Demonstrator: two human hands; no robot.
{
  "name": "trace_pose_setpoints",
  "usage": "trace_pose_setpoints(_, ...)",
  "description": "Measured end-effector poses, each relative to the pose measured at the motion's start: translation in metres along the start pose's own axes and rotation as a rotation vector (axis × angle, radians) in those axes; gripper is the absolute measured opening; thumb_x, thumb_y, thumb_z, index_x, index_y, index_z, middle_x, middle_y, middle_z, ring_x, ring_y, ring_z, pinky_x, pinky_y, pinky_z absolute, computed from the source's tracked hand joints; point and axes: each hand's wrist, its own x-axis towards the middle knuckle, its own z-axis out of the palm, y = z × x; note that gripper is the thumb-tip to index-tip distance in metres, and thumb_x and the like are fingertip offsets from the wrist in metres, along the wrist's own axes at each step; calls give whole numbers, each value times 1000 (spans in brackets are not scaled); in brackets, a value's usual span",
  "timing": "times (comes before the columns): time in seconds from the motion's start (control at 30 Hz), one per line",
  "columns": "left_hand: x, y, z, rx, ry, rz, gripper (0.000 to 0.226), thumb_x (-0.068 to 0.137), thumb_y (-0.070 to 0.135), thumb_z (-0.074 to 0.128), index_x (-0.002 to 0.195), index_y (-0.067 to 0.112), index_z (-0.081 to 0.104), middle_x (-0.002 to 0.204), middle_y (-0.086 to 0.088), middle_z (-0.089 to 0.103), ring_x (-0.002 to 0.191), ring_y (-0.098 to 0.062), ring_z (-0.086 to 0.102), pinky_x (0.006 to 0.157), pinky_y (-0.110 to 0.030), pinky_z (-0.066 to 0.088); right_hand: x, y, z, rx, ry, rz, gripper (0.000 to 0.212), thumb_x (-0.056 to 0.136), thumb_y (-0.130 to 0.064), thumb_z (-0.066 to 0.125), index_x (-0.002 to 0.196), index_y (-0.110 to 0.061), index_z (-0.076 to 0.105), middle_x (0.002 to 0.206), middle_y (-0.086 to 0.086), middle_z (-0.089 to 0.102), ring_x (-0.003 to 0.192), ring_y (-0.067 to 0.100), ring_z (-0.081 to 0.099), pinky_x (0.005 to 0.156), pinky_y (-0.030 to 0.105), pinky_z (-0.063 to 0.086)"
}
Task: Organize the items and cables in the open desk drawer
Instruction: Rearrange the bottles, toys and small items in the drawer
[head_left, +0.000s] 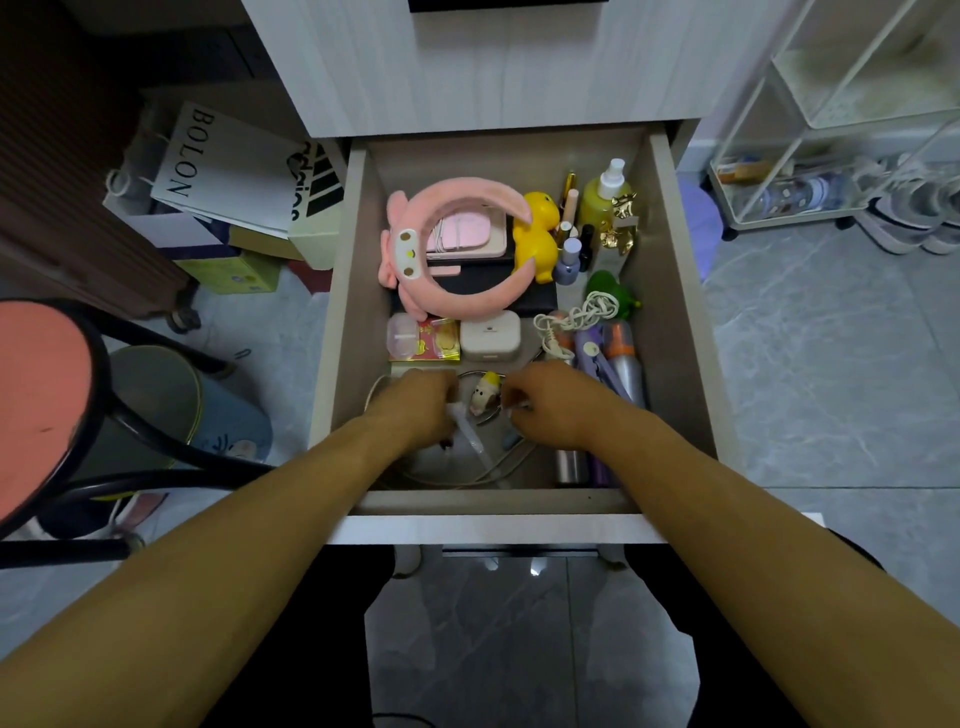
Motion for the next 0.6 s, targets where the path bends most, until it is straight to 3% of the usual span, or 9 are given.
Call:
trace_pose_setpoints(0.17, -14, 3, -15, -480, 144, -38, 20, 86, 20, 72, 102, 20, 60, 93, 3, 64, 88, -13, 61, 74, -25, 47, -2, 2, -4, 176, 100, 1, 23, 88, -13, 58, 109, -9, 66, 108, 11, 66, 98, 25, 61, 85, 39, 52)
trace_pose_setpoints(0.33, -34, 0, -24, -635, 146, -85, 18, 86, 17, 73, 97, 22, 59, 93, -2, 69, 86, -17, 66, 76, -29, 55, -5, 4, -8, 307, 122, 40, 30, 88, -13, 60, 118, -14, 62, 113, 8, 65, 101, 22, 61, 92, 41, 52)
trace_pose_setpoints(0.43, -43, 1, -23, -746, 114, -114, 20, 87, 11, 71, 96, 23, 57, 94, -7, 70, 84, -20, 69, 68, -29, 58, -9, 1, -10, 351, 130, 46, 28, 90, -11, 60, 118, -13, 63, 109, 6, 66, 95, 16, 60, 87, 32, 52)
trace_pose_setpoints(0.5, -47, 3, -25, -861, 103, -158, 21, 87, 9, 71, 99, 20, 58, 97, -9, 70, 85, -21, 70, 68, -29, 59, -12, 1, -13, 352, 196, 37, 25, 91, -11, 60, 115, -11, 65, 108, 6, 67, 93, 14, 60, 85, 29, 51)
trace_pose_setpoints(0.6, -47, 9, -33, -1046, 128, -201, 25, 86, 8, 72, 107, 13, 61, 98, -10, 71, 84, -20, 72, 66, -30, 61, -17, 5, -24, 248, 337, 24, 20, 90, -14, 57, 107, -14, 68, 102, 5, 68, 92, 18, 62, 85, 36, 53)
